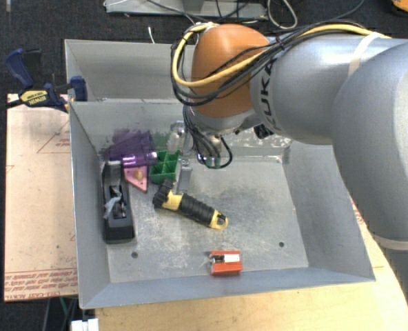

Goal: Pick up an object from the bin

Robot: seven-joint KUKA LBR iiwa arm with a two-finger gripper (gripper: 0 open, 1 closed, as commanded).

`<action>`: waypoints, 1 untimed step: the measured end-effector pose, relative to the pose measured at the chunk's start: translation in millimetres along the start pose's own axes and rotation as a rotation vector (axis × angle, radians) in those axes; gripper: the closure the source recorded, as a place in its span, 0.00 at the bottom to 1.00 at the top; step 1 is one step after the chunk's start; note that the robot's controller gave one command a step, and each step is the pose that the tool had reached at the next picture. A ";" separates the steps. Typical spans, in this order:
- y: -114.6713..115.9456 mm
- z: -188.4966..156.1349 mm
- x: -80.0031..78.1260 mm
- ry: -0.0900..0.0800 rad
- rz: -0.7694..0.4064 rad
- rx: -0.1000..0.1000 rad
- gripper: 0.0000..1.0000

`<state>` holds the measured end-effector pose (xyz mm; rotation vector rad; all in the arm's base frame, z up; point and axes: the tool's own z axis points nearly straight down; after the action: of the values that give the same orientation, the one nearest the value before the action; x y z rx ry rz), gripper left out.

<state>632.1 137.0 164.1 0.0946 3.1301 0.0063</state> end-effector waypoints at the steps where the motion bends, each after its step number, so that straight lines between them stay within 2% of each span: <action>1: -13.0 8.8 0.6 0.010 0.161 0.000 0.00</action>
Offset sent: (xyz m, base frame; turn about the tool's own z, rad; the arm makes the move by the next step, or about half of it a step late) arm -0.0393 -0.0018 -0.0127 0.0752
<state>630.8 124.1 155.3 0.3469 3.1223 0.0076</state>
